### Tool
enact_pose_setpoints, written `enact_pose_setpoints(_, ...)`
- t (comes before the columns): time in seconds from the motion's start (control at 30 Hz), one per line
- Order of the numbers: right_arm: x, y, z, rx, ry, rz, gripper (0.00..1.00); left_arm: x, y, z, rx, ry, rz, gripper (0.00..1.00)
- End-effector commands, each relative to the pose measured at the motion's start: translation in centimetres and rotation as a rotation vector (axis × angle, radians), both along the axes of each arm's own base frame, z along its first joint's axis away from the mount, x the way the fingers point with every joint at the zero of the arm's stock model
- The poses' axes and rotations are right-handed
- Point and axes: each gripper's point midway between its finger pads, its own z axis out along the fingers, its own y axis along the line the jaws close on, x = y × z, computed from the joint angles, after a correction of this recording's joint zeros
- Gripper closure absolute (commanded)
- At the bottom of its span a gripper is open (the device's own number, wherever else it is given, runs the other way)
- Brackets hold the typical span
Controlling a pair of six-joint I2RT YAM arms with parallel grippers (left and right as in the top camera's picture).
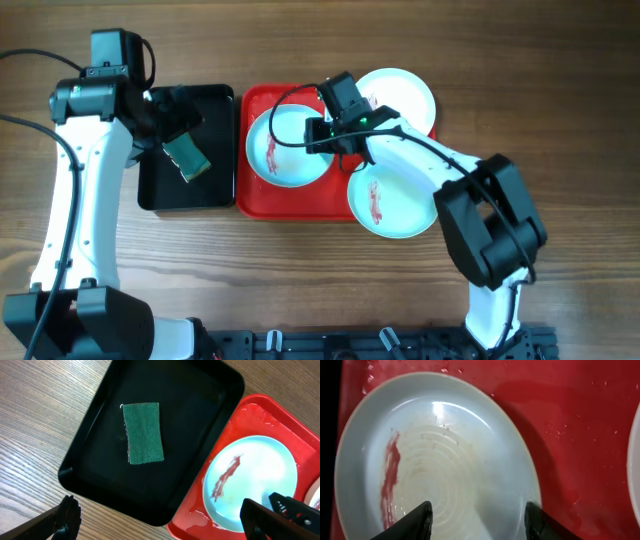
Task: Clean dirty plates on tray and stack at the side
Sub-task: 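Lower right gripper onto the left blue plate's rim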
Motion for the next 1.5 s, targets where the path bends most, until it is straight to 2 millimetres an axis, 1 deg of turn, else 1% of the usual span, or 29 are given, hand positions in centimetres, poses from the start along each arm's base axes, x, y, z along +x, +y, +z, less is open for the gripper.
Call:
enact_pose_setpoints(0.0, 0.1, -1.0, -1.2, -0.049, -0.003, -0.003, 0.39, 0.4, 0.3, 0.3, 0.015, -0.011, -0.001, 0.0)
enact_pose_setpoints(0.2, -0.2, -1.2, -1.4, -0.064, 0.008, 0.01, 0.38, 0.4, 0.3, 0.2, 0.022, -0.009, -0.02, 0.0)
enact_pose_setpoints(0.33, -0.2, -1.3, -1.5, -0.065, 0.009, 0.009, 0.39, 0.5, 0.3, 0.0, 0.021, -0.004, -0.02, 0.0)
enact_pose_setpoints(0.43, -0.3, -1.3, -1.8, -0.067, 0.014, 0.009, 0.42, 0.5, 0.3, -0.3, 0.02, 0.007, -0.02, 0.0)
enact_pose_setpoints(0.73, -0.3, -1.5, -2.1, -0.076, 0.015, 0.005, 0.41, 1.1, 0.3, -1.5, 0.018, 0.028, -0.02, 0.0)
enact_pose_setpoints(0.77, -0.4, -1.5, -2.2, -0.078, 0.017, 0.004, 0.42, 1.1, 0.3, -1.6, 0.017, 0.032, -0.02, 0.0)
enact_pose_setpoints(0.8, -0.4, -1.7, -2.3, -0.087, 0.018, 0.0, 0.47, 1.2, 0.3, -1.7, 0.016, 0.035, -0.017, 0.0)
enact_pose_setpoints(0.83, -0.3, -1.7, -2.2, -0.086, 0.014, 0.002, 0.48, 1.2, 0.3, -1.9, 0.012, 0.04, -0.018, 0.0)
enact_pose_setpoints(0.87, -0.2, -1.4, -2.1, -0.075, 0.007, 0.018, 0.47, 1.2, 0.2, -2.0, 0.009, 0.041, -0.019, 0.0)
enact_pose_setpoints(0.97, -0.4, 1.5, -0.8, 0.021, -0.06, 0.226, 0.47, 1.4, 0.2, -2.0, 0.006, 0.035, -0.021, 0.0)
enact_pose_setpoints(1.0, -0.2, 2.0, -0.2, 0.046, -0.074, 0.247, 0.47, 1.6, 0.2, -2.0, 0.007, 0.029, -0.021, 0.0)
enact_pose_setpoints(1.07, 0.2, 2.3, 0.8, 0.058, -0.097, 0.249, 0.46, 1.8, 0.2, -1.9, 0.008, 0.02, -0.02, 0.0)
enact_pose_setpoints(1.1, 0.4, 2.2, 1.3, 0.052, -0.109, 0.242, 0.46, 1.9, 0.2, -1.8, 0.008, 0.015, -0.02, 0.0)
enact_pose_setpoints(1.17, 1.1, 0.8, 2.0, -0.005, -0.133, 0.177, 0.42, 2.0, 0.2, -1.8, 0.008, 0.009, -0.02, 0.0)
enact_pose_setpoints(1.27, 1.5, -1.2, 1.9, -0.096, -0.134, 0.09, 0.4, 2.2, 0.2, -1.8, 0.008, 0.003, -0.02, 0.0)
enact_pose_setpoints(1.37, 1.4, -2.0, 1.5, -0.138, -0.127, 0.074, 0.39, 2.3, 0.2, -1.7, 0.009, -0.001, -0.021, 0.0)
enact_pose_setpoints(1.47, 1.8, -2.0, 1.7, -0.15, -0.156, 0.092, 0.39, 2.3, 0.2, -1.7, 0.008, -0.001, -0.021, 0.0)
